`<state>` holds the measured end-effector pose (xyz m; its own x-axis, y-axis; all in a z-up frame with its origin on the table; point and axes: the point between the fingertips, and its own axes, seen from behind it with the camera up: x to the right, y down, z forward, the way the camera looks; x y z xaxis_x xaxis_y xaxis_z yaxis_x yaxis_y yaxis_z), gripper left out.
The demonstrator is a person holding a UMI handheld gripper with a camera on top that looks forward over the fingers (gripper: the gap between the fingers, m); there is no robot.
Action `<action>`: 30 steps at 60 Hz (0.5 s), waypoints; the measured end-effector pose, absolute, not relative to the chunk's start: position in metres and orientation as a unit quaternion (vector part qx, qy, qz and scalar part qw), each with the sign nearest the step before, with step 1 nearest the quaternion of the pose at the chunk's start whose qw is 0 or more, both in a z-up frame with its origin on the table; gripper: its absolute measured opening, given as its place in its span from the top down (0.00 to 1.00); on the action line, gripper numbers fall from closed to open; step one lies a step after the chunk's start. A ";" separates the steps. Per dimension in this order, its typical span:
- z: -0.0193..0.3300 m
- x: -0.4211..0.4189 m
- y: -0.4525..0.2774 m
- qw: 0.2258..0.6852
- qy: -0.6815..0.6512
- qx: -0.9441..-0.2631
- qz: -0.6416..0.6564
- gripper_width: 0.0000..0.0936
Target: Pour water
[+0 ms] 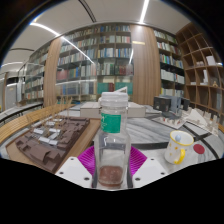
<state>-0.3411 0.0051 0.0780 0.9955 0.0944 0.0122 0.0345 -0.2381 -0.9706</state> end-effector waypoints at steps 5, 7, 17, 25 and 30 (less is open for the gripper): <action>0.099 -0.340 0.003 0.623 -0.032 -0.780 0.052 0.58; 0.111 -0.341 0.000 0.627 -0.022 -0.775 0.069 0.58; 0.205 -0.337 -0.005 0.626 0.078 -0.720 0.288 0.58; 0.273 -0.329 -0.001 0.521 0.203 -0.626 0.544 0.58; 0.297 -0.306 0.007 0.428 0.273 -0.536 0.675 0.58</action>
